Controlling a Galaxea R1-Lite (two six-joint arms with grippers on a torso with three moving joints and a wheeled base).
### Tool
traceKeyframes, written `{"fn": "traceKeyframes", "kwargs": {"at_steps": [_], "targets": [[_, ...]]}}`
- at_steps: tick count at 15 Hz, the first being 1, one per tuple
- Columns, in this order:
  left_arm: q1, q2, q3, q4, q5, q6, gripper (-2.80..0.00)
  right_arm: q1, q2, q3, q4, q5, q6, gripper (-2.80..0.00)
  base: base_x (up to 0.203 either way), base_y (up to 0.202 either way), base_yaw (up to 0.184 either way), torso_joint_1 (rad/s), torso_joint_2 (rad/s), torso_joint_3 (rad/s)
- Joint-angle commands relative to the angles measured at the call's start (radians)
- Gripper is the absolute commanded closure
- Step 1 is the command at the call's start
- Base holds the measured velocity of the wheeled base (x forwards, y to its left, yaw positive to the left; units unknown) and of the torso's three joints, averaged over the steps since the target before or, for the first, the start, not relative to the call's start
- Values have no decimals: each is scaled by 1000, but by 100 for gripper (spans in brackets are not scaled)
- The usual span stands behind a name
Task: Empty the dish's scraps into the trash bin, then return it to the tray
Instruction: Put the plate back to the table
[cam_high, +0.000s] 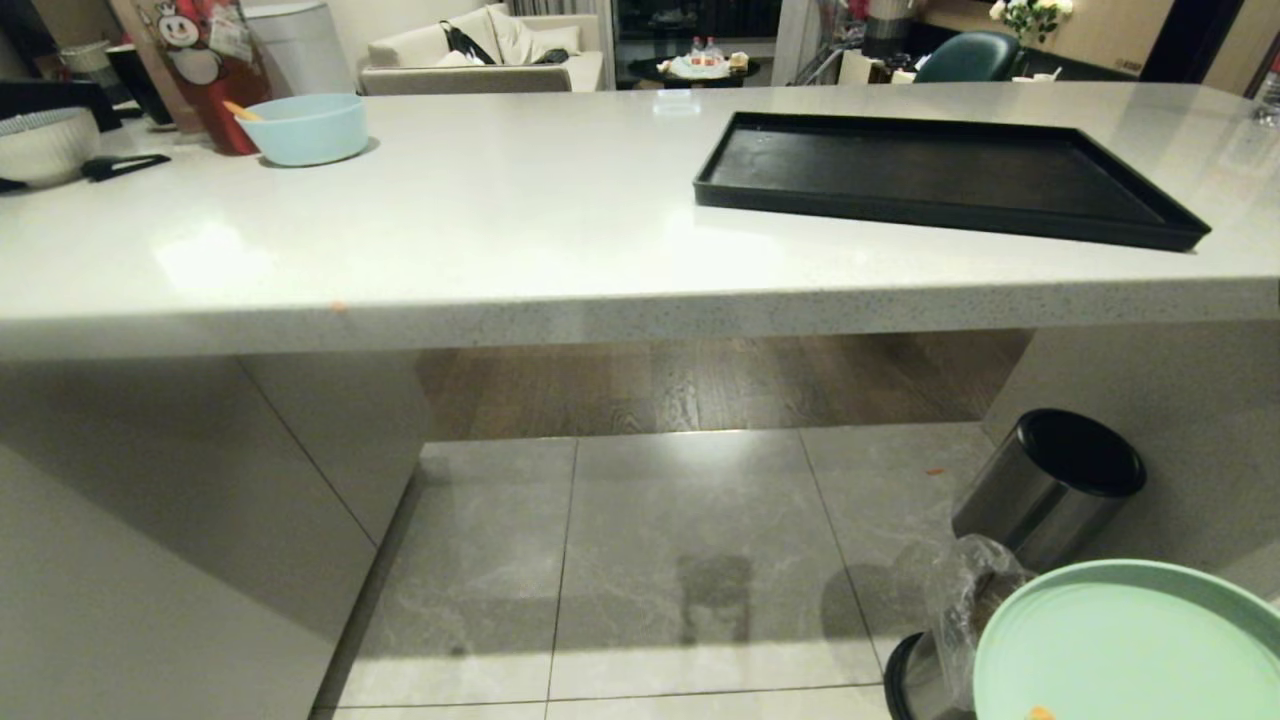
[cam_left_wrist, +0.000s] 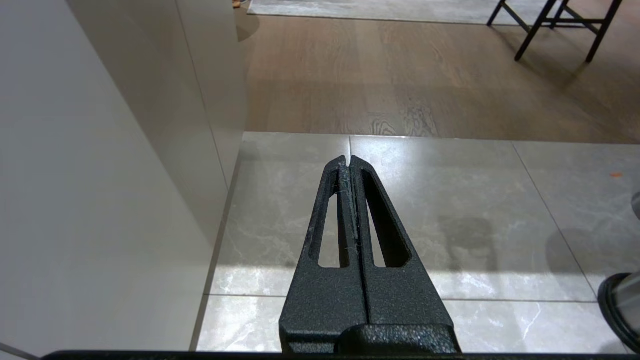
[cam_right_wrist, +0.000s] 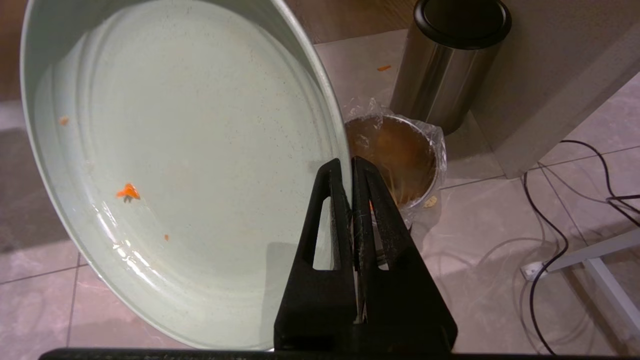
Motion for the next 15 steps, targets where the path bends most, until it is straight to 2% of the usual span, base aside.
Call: {"fn": "traceKeyframes", "kwargs": {"at_steps": [1, 8, 15], "targets": [[-1, 1, 0, 0, 0, -1, 0, 0, 2, 0, -1, -2, 6, 0, 0, 0, 0, -9, -83, -90], [0, 1, 0, 0, 0, -1, 0, 0, 2, 0, -1, 0, 0, 0, 0, 0, 0, 0, -9, -11], [0, 1, 0, 0, 0, -1, 0, 0, 2, 0, -1, 0, 1, 0, 0, 0, 0, 0, -344, -353]]}}
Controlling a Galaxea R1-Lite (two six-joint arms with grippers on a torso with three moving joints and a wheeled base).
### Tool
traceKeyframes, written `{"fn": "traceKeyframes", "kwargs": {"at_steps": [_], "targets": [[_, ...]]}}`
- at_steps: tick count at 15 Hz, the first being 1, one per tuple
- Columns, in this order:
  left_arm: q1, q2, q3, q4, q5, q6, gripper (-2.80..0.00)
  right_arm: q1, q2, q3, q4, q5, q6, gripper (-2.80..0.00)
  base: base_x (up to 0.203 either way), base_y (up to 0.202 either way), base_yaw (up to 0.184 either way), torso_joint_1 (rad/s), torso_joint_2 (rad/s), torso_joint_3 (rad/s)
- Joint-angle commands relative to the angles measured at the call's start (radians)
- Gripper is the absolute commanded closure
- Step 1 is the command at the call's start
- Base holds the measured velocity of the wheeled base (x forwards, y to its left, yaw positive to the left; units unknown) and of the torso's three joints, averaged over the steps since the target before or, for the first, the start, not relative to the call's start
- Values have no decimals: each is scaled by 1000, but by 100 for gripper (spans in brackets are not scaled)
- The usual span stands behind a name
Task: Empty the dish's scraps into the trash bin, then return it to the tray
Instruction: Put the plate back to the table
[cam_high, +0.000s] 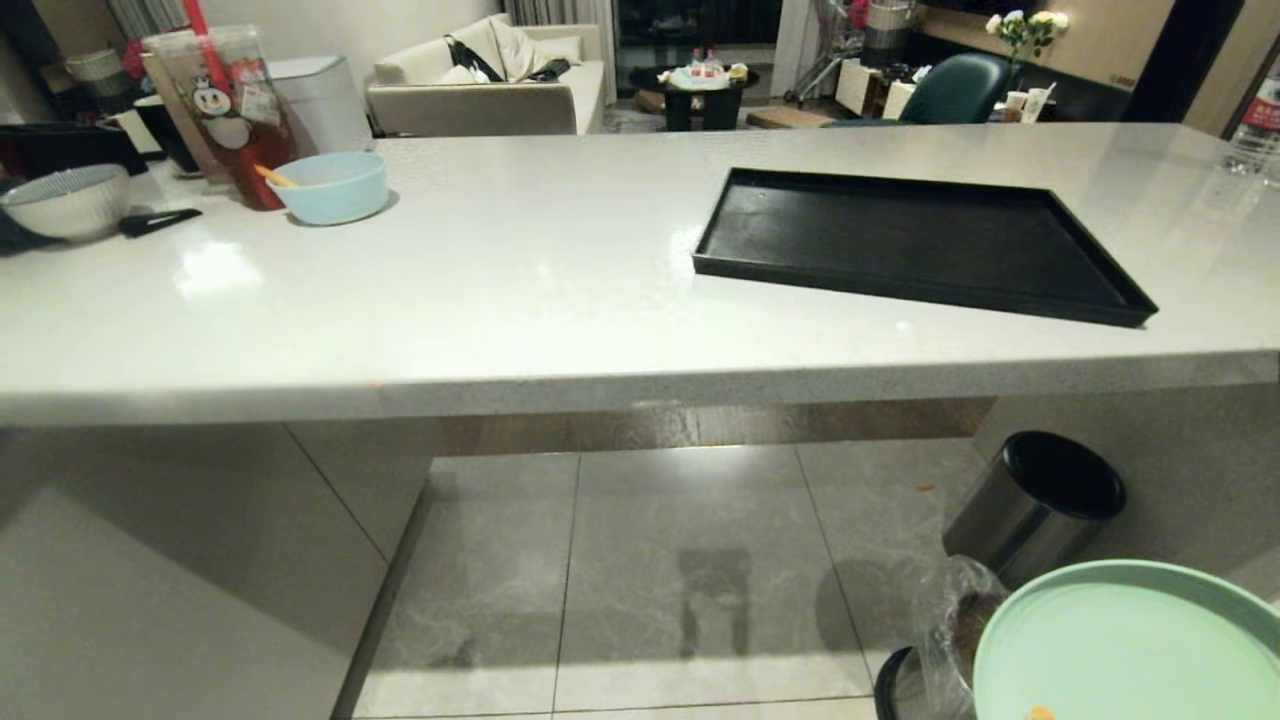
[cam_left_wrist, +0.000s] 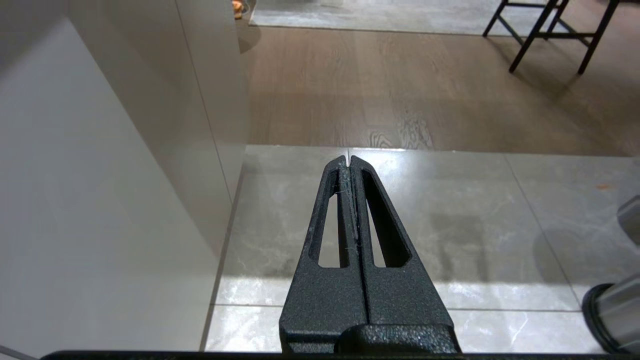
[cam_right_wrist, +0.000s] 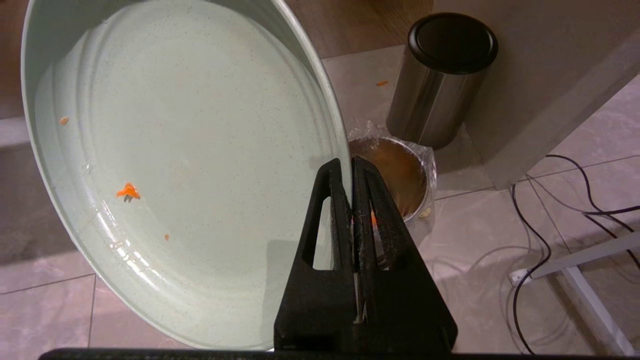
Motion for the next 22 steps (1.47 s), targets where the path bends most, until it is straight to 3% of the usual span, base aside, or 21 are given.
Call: {"fn": "traceKeyframes", "kwargs": {"at_steps": [1, 22], "targets": [[0, 1, 0, 0, 0, -1, 0, 0, 2, 0, 0, 0, 1, 0, 0, 0, 0, 27, -442, -388], [0, 1, 0, 0, 0, -1, 0, 0, 2, 0, 0, 0, -2, 0, 0, 0, 0, 156, -519, -368]]}}
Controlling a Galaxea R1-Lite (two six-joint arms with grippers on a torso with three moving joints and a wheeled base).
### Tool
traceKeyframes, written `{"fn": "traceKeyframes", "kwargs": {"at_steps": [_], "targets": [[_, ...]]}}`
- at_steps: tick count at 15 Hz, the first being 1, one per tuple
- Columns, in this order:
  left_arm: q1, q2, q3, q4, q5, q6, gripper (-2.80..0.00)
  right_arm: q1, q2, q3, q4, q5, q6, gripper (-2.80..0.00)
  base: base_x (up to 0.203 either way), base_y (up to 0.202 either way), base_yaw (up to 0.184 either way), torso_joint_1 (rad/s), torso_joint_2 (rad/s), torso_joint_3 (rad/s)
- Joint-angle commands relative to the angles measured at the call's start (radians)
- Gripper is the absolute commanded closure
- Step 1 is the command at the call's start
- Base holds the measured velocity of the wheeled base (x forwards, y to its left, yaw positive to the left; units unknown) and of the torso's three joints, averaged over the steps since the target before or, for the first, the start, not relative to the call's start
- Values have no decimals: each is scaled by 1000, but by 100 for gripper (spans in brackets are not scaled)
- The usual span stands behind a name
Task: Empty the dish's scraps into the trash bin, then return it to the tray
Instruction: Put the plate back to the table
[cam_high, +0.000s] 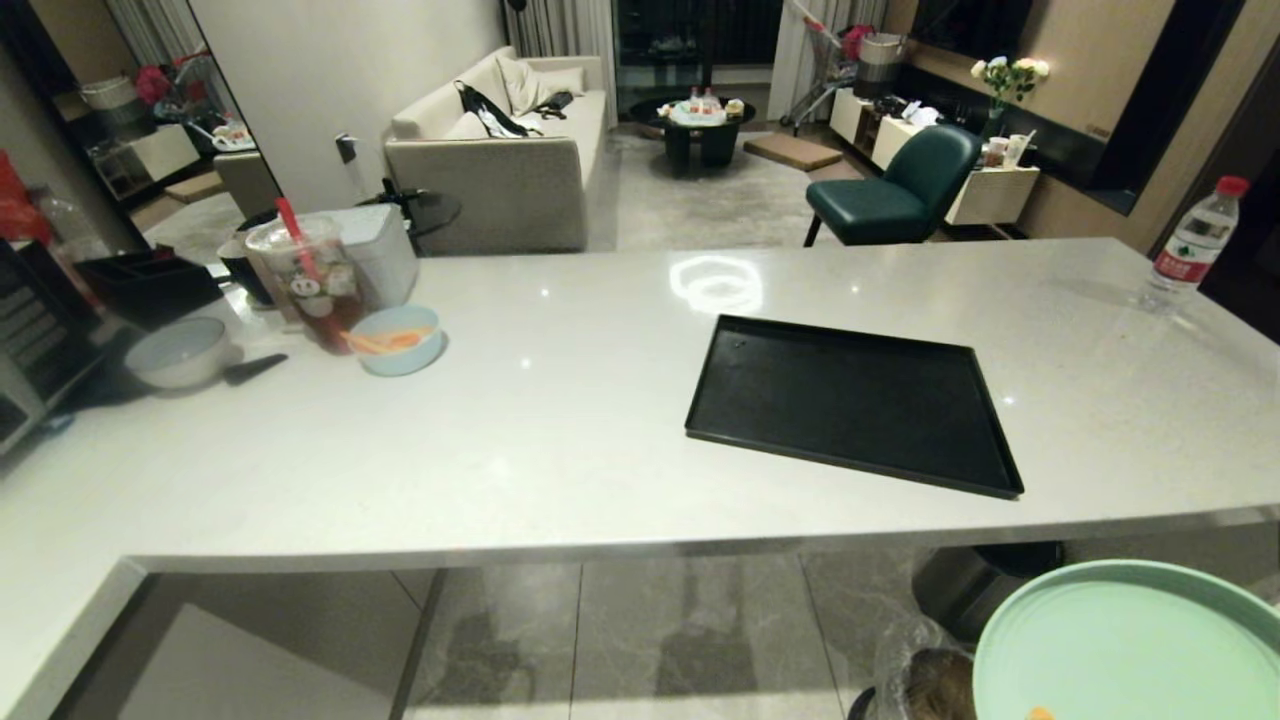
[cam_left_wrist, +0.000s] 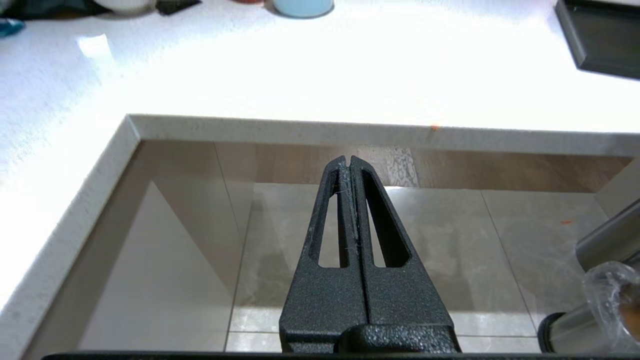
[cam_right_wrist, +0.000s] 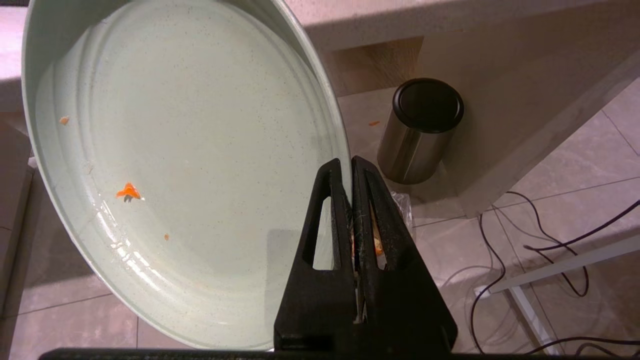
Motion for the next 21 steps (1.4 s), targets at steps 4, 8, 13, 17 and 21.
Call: {"fn": "traceKeyframes", "kwargs": {"at_steps": [4, 8, 13, 17, 21], "targets": [[0, 1, 0, 0, 0, -1, 0, 0, 2, 0, -1, 0, 0, 0, 0, 0, 0, 151, -388, -234], [-1, 1, 0, 0, 0, -1, 0, 0, 2, 0, -2, 0, 2, 0, 0, 0, 0, 151, -348, -203], [0, 1, 0, 0, 0, -1, 0, 0, 2, 0, -1, 0, 0, 0, 0, 0, 0, 144, -336, -186], [0, 1, 0, 0, 0, -1, 0, 0, 2, 0, -1, 0, 8, 0, 0, 0, 0, 120, -281, -158], [0, 1, 0, 0, 0, -1, 0, 0, 2, 0, -2, 0, 9, 0, 0, 0, 0, 0, 0, 0]]}}
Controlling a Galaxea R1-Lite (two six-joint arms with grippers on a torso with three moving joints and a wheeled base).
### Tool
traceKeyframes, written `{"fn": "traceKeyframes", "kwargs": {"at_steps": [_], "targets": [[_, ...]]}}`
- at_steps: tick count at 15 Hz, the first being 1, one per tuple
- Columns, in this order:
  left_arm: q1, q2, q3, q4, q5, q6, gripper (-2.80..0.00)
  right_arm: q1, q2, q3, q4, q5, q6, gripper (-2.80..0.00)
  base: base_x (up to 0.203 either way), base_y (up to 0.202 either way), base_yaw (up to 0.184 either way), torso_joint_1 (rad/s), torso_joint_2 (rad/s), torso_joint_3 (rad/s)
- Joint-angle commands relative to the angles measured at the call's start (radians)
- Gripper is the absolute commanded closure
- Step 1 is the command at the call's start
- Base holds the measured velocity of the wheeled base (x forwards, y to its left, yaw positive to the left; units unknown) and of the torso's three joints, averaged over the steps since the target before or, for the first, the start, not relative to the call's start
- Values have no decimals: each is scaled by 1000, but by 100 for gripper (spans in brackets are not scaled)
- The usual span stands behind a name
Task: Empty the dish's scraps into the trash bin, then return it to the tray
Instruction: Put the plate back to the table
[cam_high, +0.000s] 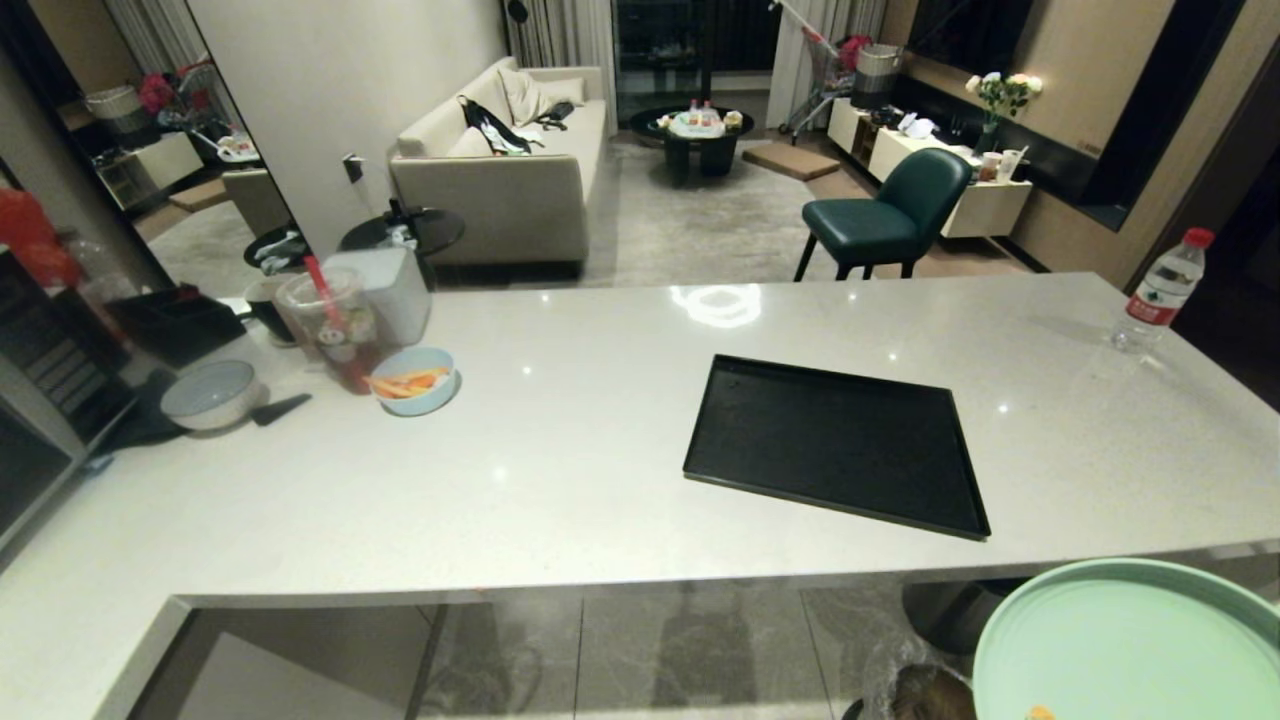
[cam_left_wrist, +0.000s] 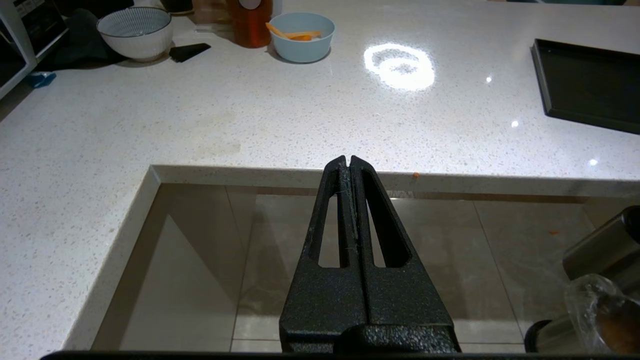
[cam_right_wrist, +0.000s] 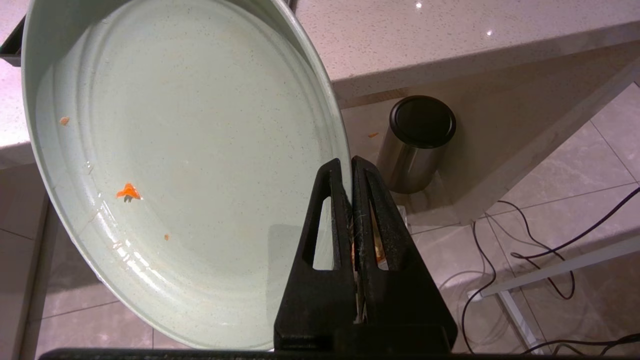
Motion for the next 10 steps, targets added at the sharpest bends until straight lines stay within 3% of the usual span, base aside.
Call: {"fn": "traceKeyframes", "kwargs": {"at_steps": [1, 10], "targets": [[-1, 1, 0, -1, 0, -1, 0, 0, 2, 0, -1, 0, 1, 0, 0, 0, 0, 0, 0, 0], [-1, 1, 0, -1, 0, -1, 0, 0, 2, 0, -1, 1, -19, 0, 0, 0, 0, 0, 0, 0]]}}
